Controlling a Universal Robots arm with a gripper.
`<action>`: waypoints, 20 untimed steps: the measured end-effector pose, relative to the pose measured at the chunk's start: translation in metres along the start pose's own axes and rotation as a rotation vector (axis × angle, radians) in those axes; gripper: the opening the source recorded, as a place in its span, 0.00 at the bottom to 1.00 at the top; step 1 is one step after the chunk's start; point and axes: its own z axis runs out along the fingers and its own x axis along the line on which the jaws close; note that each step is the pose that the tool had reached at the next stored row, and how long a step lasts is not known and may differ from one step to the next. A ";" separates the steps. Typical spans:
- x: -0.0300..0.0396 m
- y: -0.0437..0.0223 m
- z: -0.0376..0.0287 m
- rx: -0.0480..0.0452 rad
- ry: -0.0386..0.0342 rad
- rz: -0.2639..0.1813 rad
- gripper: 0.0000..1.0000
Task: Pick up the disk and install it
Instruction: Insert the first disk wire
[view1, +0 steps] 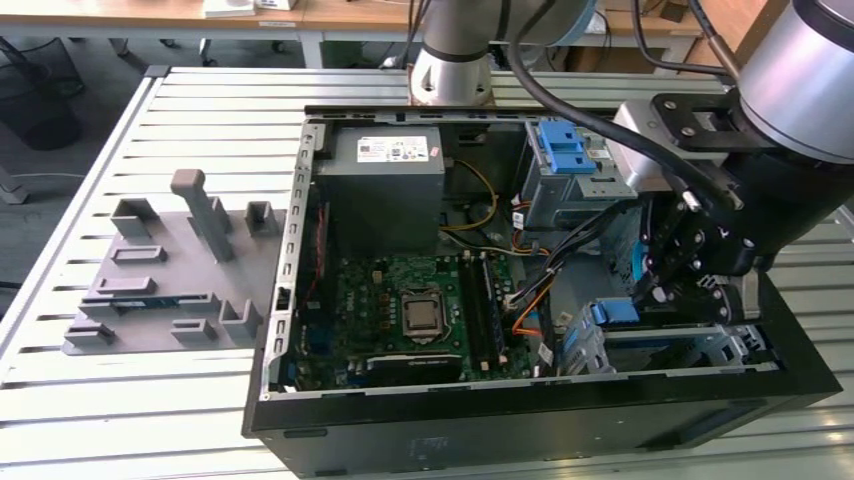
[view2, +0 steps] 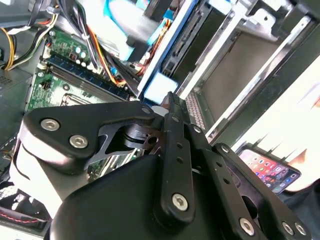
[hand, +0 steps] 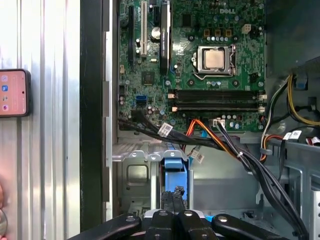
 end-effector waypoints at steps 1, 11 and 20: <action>0.0000 -0.0031 0.0002 0.0000 -0.0001 0.000 0.11; -0.0009 -0.0447 0.0016 -0.0022 0.0001 0.000 0.11; -0.0072 -0.0461 -0.0049 0.0002 0.0003 0.000 0.11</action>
